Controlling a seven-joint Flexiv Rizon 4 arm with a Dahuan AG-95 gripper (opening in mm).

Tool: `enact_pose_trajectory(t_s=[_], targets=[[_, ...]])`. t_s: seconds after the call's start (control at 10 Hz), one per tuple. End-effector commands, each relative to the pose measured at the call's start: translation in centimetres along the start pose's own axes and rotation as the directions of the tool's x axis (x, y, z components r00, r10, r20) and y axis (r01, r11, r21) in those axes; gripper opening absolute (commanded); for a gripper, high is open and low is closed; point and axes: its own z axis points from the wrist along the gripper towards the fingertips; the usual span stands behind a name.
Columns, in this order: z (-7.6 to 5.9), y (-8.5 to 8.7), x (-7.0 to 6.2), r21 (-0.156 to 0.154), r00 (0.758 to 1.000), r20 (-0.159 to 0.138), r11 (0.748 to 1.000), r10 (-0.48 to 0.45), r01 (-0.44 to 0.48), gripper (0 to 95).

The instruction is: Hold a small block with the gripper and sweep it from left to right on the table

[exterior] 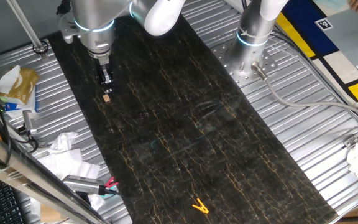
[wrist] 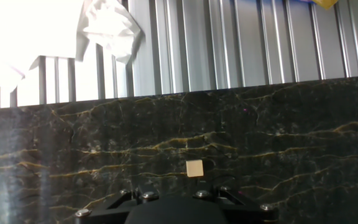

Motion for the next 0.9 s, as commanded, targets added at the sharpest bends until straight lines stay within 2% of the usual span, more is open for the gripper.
enact_pose_trajectory(t_s=[0.1,0.9], targets=[[0.09,-0.03,-0.03,0.001,1.0,0.0,1.0,0.002,-0.002,38.0],[0.78,-0.15,-0.83,0.003,1.0,-0.005,1.0,0.002,-0.002,38.0]])
